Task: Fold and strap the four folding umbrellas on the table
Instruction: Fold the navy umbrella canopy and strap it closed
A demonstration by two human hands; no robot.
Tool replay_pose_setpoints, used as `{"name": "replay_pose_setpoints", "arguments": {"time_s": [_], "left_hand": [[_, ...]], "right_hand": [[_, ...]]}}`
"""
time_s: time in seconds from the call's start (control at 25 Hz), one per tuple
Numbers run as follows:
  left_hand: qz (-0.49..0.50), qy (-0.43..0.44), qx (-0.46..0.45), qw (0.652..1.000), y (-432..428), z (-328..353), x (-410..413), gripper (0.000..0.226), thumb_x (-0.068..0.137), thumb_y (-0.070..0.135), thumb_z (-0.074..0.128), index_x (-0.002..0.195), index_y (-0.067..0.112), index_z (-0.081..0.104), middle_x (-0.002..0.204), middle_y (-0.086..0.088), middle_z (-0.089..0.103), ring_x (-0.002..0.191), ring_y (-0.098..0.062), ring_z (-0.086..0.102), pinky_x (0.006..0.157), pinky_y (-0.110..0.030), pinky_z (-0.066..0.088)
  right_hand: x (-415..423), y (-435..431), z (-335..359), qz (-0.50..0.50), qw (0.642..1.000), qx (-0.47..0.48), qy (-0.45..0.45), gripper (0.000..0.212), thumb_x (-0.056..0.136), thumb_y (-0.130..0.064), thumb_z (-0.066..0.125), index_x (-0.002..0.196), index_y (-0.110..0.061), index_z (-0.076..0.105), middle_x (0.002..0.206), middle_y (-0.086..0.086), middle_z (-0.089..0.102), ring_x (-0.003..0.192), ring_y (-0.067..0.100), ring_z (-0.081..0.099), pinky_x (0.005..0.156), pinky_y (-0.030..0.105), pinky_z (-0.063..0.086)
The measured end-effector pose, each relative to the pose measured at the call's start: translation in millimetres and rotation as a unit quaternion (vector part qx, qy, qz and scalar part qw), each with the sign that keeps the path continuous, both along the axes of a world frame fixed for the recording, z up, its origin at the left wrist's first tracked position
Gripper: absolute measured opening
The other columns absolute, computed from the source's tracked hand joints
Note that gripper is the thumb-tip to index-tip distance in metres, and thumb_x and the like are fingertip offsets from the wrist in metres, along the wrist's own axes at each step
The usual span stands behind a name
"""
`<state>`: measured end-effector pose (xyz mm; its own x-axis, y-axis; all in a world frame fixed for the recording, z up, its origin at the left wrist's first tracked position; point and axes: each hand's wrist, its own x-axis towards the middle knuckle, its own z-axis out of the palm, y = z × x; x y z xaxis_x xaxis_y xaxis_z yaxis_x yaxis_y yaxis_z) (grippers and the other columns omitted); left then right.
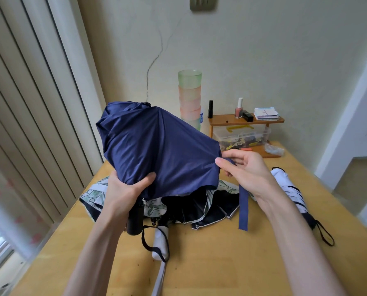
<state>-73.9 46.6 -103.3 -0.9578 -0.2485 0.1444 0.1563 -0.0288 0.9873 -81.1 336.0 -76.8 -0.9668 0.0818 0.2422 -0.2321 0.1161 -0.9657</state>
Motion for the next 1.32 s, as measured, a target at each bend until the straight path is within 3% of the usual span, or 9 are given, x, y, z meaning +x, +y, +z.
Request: {"name": "replay_pose_setpoints", "arguments": {"time_s": [0.12,0.24,0.36,0.52,0.76,0.92,1.08,1.2,1.32], "left_hand": [[0.000,-0.005,0.009,1.000,4,-2,-2,0.078,0.051,0.035,0.096,0.118,0.024,0.059,0.115,-0.003,0.073,0.099,-0.022,0.075,0.080,-0.040,0.061],[0.002,-0.001,0.018,1.000,2,0,-3,0.088,0.042,0.040,0.100,0.118,0.024,0.059,0.114,0.000,0.073,0.098,-0.019,0.076,0.078,-0.037,0.061],[0.011,0.000,0.020,1.000,1,2,-3,0.093,0.045,0.033,0.106,0.122,0.021,0.056,0.115,0.001,0.071,0.097,-0.017,0.074,0.075,-0.031,0.059],[0.018,-0.007,0.024,1.000,1,-1,-4,0.092,0.047,0.035,0.105,0.124,0.018,0.057,0.116,-0.003,0.072,0.100,-0.022,0.074,0.079,-0.037,0.061],[0.032,0.004,-0.009,0.999,10,2,0,0.071,0.069,0.021,0.097,0.123,0.018,0.053,0.114,0.001,0.067,0.101,-0.019,0.070,0.081,-0.035,0.058],[0.038,-0.003,-0.022,0.999,12,1,-1,0.077,0.059,0.032,0.104,0.117,0.023,0.054,0.116,0.001,0.067,0.106,-0.022,0.070,0.094,-0.047,0.060],[0.048,-0.009,-0.014,0.999,16,-1,-3,0.103,0.040,0.055,0.099,0.127,0.020,0.055,0.121,0.002,0.069,0.109,-0.021,0.070,0.099,-0.049,0.059],[0.033,-0.002,-0.015,0.999,21,-2,-5,0.115,0.039,0.061,0.096,0.137,0.019,0.053,0.129,0.003,0.067,0.114,-0.018,0.069,0.102,-0.044,0.057],[-0.050,0.003,-0.029,0.998,24,2,0,0.108,0.044,0.056,0.077,0.140,0.019,0.046,0.131,-0.001,0.063,0.104,-0.009,0.066,0.080,-0.020,0.057]], "right_hand": [[0,-8,-4,0.048,0.998,0.033,-0.028,0.023,0.094,-0.025,0.081,0.114,-0.019,0.073,0.103,-0.007,0.081,0.099,0.008,0.075,0.086,0.028,0.061],[-1,-8,-7,0.028,0.995,0.087,-0.031,0.015,0.090,-0.018,0.084,0.102,-0.014,0.077,0.094,0.002,0.080,0.091,0.014,0.076,0.087,0.036,0.060],[5,-4,-2,0.064,0.994,0.067,-0.049,0.016,0.098,-0.008,0.074,0.108,-0.019,0.078,0.099,-0.002,0.083,0.092,0.009,0.078,0.076,0.024,0.057],[12,0,3,0.116,0.991,0.053,-0.039,0.021,0.099,-0.010,0.072,0.120,-0.015,0.075,0.109,-0.004,0.082,0.103,0.011,0.077,0.082,0.021,0.058],[5,-5,0,0.003,0.996,0.087,0.008,0.024,0.095,-0.043,0.077,0.101,-0.019,0.080,0.095,0.000,0.082,0.089,0.009,0.076,0.098,0.044,0.057],[6,-5,-2,0.023,0.997,0.073,-0.014,0.062,0.081,-0.069,0.078,0.124,-0.025,0.077,0.122,-0.008,0.078,0.120,0.013,0.070,0.110,0.055,0.052],[8,-12,1,0.012,0.999,0.050,-0.004,0.047,0.095,-0.055,0.070,0.107,-0.010,0.076,0.112,0.019,0.075,0.101,0.014,0.070,0.105,0.065,0.051],[14,-16,13,0.020,0.999,-0.027,0.006,0.016,0.101,-0.025,0.071,0.096,-0.014,0.082,0.102,0.006,0.081,0.102,0.019,0.076,0.101,0.047,0.059],[29,-33,36,0.053,0.993,-0.103,0.035,0.013,0.099,-0.009,0.068,0.092,-0.003,0.077,0.087,0.007,0.077,0.082,0.016,0.075,0.071,0.027,0.060]]}}
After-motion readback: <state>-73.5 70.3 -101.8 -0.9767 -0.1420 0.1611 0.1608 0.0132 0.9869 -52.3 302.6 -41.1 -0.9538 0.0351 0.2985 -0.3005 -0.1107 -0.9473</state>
